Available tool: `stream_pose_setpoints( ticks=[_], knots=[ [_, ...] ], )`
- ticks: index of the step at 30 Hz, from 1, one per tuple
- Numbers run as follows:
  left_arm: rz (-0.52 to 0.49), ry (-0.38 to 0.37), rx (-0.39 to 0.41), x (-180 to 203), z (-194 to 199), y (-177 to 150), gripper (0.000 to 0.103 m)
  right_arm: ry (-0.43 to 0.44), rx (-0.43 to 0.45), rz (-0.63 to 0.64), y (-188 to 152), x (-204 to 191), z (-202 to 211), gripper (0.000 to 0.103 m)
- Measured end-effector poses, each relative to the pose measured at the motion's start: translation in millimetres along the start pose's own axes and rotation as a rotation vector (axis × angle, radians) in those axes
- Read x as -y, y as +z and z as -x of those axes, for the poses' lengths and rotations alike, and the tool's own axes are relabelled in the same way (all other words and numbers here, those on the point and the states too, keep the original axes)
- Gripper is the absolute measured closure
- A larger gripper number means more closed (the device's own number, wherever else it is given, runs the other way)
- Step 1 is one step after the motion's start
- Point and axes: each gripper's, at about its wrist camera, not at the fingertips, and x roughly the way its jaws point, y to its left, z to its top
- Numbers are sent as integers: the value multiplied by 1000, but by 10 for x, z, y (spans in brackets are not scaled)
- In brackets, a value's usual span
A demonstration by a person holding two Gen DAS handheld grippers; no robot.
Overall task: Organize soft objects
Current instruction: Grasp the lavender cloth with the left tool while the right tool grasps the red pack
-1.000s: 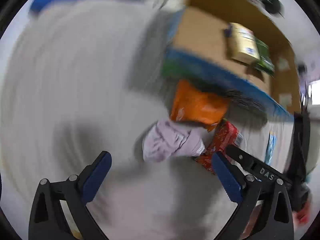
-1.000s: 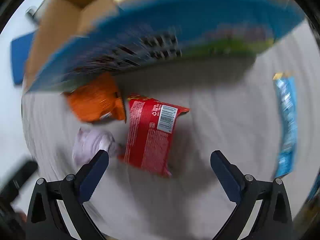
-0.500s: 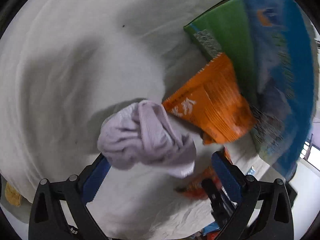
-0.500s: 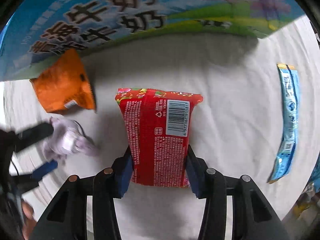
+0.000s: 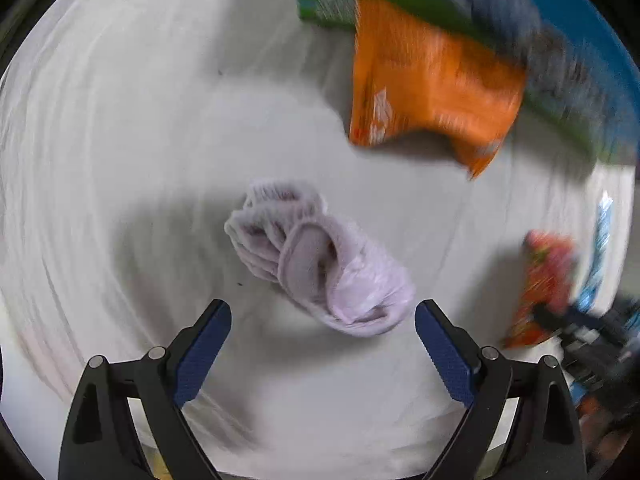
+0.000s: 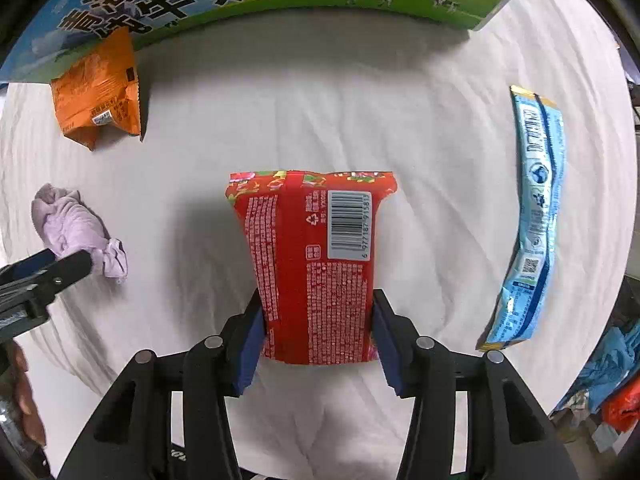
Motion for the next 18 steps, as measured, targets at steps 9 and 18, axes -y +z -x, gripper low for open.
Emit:
stream_pose_setpoints(
  ticks=[9, 18],
  knots=[
    [318, -168, -51, -151, -298, 151, 61, 64, 19, -142, -51, 114, -3, 53],
    [-219, 54, -16, 868, -339, 58, 60, 56, 40, -7, -215, 42, 164, 52]
  ],
)
